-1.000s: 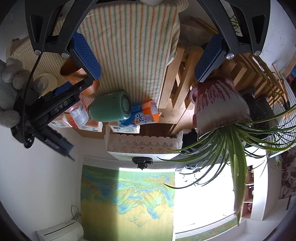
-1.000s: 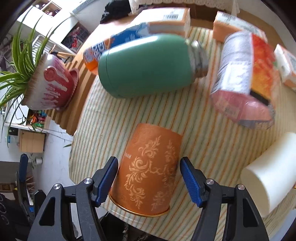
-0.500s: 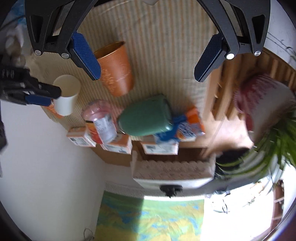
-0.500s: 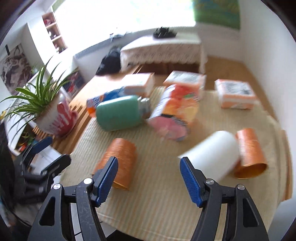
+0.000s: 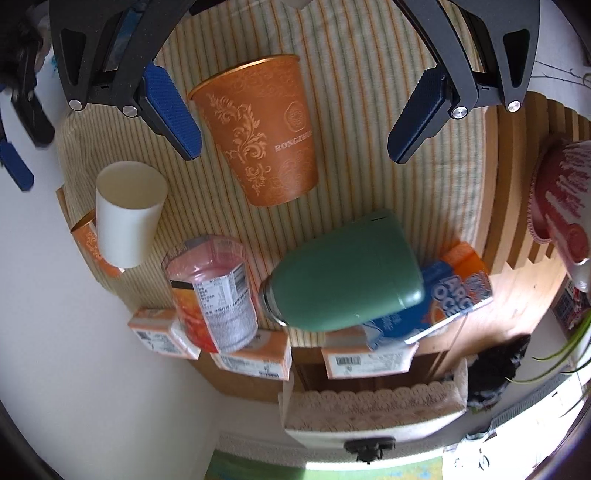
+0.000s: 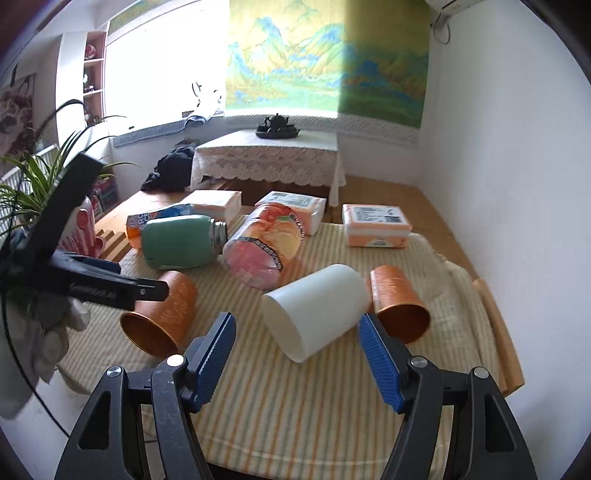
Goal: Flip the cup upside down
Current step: 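Move the left gripper to the orange cup on the table and grasp it, then lift the orange cup with the left gripper and rotate it onto its end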
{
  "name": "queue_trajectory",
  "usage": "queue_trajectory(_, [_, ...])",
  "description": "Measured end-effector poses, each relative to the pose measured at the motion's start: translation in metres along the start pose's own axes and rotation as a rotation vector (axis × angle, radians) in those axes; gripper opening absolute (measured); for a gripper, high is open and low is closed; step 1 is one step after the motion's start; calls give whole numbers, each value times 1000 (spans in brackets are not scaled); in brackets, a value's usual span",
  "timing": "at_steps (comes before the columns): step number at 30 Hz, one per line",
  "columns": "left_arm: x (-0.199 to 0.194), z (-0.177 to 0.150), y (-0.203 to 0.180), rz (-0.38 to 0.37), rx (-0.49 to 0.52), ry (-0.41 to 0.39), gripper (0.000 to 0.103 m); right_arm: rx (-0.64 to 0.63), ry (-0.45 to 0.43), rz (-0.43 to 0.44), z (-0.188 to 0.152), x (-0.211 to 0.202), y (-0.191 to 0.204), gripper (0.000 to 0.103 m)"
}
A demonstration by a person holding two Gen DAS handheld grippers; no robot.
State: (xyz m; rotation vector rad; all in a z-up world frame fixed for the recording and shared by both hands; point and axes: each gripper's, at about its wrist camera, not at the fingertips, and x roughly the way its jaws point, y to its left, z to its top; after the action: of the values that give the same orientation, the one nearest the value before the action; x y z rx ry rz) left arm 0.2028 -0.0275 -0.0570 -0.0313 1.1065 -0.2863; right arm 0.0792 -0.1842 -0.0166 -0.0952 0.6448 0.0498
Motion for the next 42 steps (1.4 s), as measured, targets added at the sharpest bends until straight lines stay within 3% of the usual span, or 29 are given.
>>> queue_trajectory(5, [15,13,0,-6,-23,80,102,-2,-34,-40,-7,-8,-7,65])
queue_trajectory(11, [43,25,-5,-5,-26,212,96,51,-42,-28,-14,-13,-23,65])
queue_trajectory(21, [75,37,-13,-18,-56,286,84,70,-49,-41,-24,-18,-33,65])
queue_trajectory(27, [84,38,-16,-29,-65,296,70,75,-45,-47,-26,-14,-36,65])
queue_trajectory(35, [69,34,-14,-41,-56,240,65,83,-44,-40,-27,-13,-38,65])
queue_trajectory(42, [37,27,-11,-38,-38,139,64,86,-39,-42,-30,-12,-37,65])
